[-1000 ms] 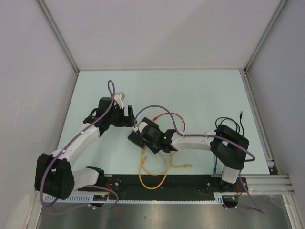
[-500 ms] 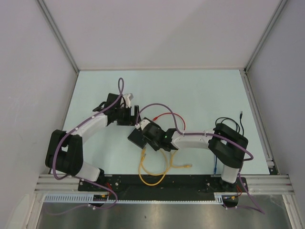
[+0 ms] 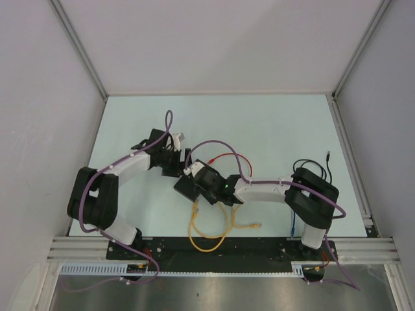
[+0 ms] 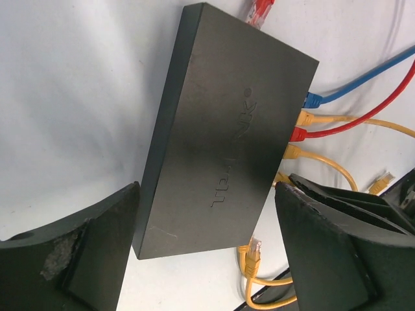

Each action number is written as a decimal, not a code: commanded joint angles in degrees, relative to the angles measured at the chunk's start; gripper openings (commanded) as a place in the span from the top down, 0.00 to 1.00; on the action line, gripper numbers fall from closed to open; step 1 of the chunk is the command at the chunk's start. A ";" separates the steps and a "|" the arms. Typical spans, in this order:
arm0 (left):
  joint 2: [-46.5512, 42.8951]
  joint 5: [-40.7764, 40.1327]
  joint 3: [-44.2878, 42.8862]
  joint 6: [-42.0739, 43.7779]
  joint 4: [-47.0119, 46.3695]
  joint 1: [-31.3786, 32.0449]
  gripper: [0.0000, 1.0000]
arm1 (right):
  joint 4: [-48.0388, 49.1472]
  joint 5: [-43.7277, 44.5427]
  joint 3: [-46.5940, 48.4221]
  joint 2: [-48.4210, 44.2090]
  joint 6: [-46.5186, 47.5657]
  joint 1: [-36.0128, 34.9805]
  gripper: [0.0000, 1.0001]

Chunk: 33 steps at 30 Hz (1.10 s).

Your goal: Insert the plug into the switch port

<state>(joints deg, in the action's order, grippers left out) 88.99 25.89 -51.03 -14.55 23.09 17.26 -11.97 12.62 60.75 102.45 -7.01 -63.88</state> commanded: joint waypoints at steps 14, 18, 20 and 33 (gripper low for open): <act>3.56 -0.93 -3.03 1.80 2.48 1.64 0.14 | 5.02 -3.57 -0.63 -4.10 0.85 1.56 1.00; 4.26 -0.23 -3.20 1.54 2.31 1.64 0.14 | 6.25 -4.89 -1.42 -4.63 0.68 1.56 1.00; 4.52 0.39 -3.20 1.54 2.31 1.64 0.14 | 6.87 -4.89 -1.51 -4.46 0.68 1.56 1.00; 7.42 4.87 -3.38 2.41 2.57 2.17 0.16 | 14.25 -6.47 -5.73 -5.68 0.24 3.58 1.00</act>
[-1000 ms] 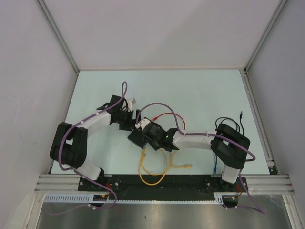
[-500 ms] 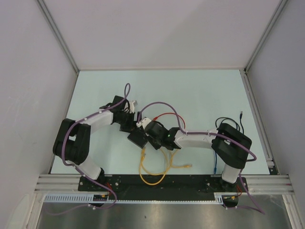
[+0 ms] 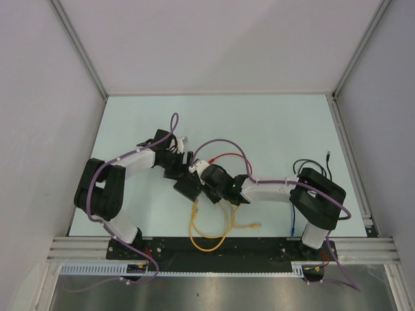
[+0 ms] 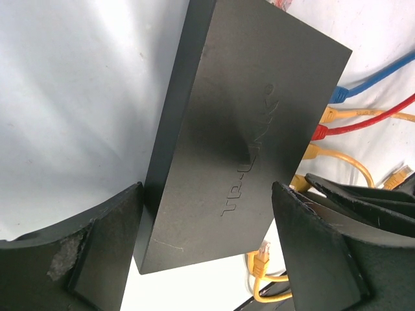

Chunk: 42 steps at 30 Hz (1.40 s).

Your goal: Insert the plug into the switch port

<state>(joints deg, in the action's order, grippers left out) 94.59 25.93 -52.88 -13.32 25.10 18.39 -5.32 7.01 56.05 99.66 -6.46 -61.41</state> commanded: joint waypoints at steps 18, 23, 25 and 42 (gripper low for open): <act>3.32 6.67 -1.70 3.04 1.09 2.52 0.18 | 13.32 -5.60 -4.72 -5.00 0.74 3.13 1.00; 3.76 8.25 -1.96 4.88 1.53 4.54 0.18 | 14.72 -6.30 -4.72 -4.21 2.76 3.49 1.00; 4.20 8.00 -2.22 5.41 2.32 5.16 0.18 | 14.99 -6.22 -4.72 -3.94 3.64 3.75 1.00; 4.20 11.41 -1.70 7.34 3.64 11.57 0.19 | 22.37 -11.04 -4.55 -5.17 3.65 6.39 1.00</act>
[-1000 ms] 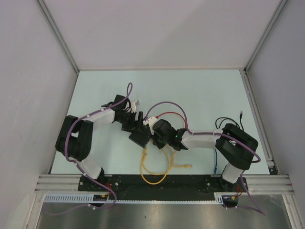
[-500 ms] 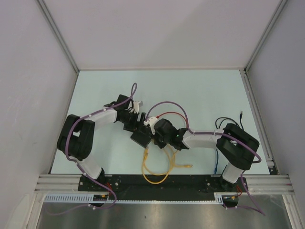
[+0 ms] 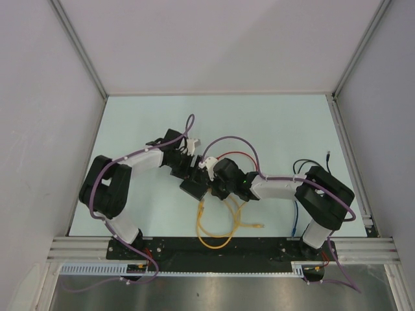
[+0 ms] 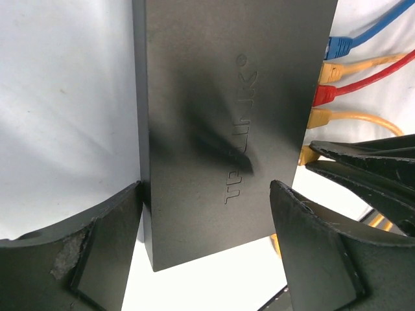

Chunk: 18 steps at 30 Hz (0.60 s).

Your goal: Insert the plug into the switch port

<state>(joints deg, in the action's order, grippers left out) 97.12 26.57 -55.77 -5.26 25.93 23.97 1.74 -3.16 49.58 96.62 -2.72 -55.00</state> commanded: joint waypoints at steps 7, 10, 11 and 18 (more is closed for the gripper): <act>2.11 12.63 1.01 2.35 4.39 8.46 0.21 | 15.32 -0.97 4.38 -2.57 2.63 0.07 1.00; 2.11 12.98 1.01 3.15 4.92 9.08 0.23 | 14.79 -1.24 5.52 -3.10 4.56 0.51 1.00; 2.02 13.33 1.19 3.06 4.92 9.08 0.23 | 14.79 -1.24 5.79 -3.36 4.74 0.60 1.00; 1.67 14.65 1.19 4.03 5.53 10.40 0.24 | 16.37 -2.11 7.89 -1.96 5.01 1.04 1.00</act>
<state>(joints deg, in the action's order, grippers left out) 97.03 23.70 -56.21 0.99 26.81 27.66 0.27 -4.80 49.84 96.09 1.13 -54.11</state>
